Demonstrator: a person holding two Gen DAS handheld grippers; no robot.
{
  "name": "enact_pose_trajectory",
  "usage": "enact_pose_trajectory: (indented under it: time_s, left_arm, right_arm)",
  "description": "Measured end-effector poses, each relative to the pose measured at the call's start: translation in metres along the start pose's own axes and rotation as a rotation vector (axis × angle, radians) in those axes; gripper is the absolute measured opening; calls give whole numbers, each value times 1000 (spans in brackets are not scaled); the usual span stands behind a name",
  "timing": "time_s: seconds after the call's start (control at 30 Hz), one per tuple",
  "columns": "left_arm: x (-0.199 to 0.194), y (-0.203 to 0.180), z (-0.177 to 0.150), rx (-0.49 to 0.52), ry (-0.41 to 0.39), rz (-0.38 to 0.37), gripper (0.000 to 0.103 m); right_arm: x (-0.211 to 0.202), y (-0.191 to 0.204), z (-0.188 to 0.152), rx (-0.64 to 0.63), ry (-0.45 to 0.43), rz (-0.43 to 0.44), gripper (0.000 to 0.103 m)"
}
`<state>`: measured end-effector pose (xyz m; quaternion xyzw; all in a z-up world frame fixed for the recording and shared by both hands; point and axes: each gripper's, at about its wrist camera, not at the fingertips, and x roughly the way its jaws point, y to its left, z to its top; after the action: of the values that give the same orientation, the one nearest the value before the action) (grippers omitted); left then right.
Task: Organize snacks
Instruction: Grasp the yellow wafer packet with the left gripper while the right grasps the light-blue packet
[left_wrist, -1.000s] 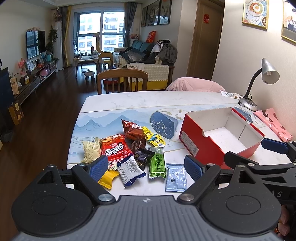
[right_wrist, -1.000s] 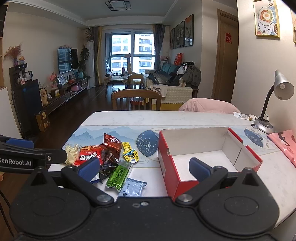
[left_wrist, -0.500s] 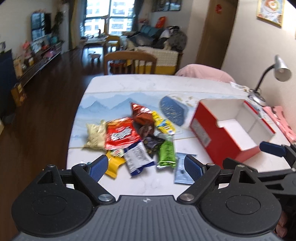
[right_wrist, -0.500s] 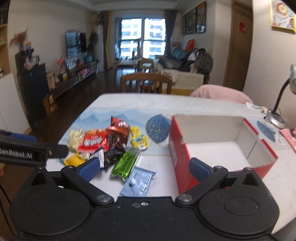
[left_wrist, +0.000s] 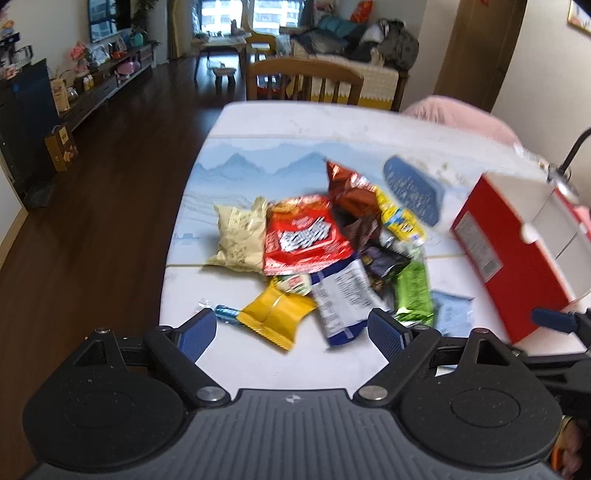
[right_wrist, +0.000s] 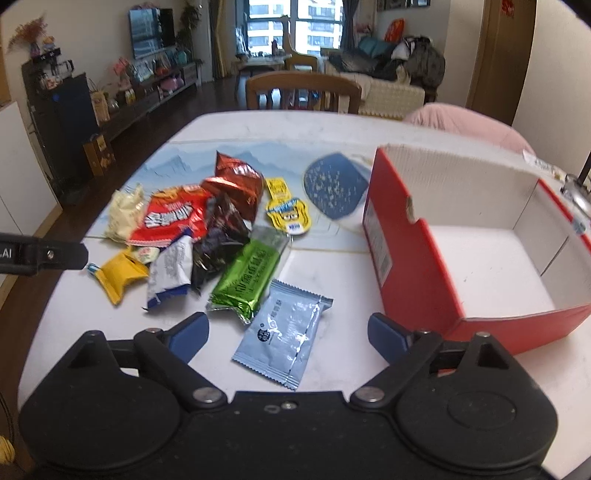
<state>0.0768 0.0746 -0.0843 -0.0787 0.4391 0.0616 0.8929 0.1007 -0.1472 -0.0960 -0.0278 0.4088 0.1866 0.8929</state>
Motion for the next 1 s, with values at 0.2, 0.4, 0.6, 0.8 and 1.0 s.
enact_pose_trajectory:
  time_s: [0.2,0.4,0.6,0.8,1.0]
  left_arm:
    - [36,6,-2,67,49,45,90]
    - [63,7,2,156,44,64,89]
    - [87,5,4,231,92,56,89]
    - [98,2,4,284,117,52,89]
    - [104,4,8,269,137,45,81]
  right_arm:
    - [33,4,-3,14,69,-27,87]
    - [59,4,-1,39,110,-69,84]
    - [68,4,0,57,143,-73,82]
    - [73,8,2,59,158,-63,79]
    - [70,8,1,61,159,-51,72]
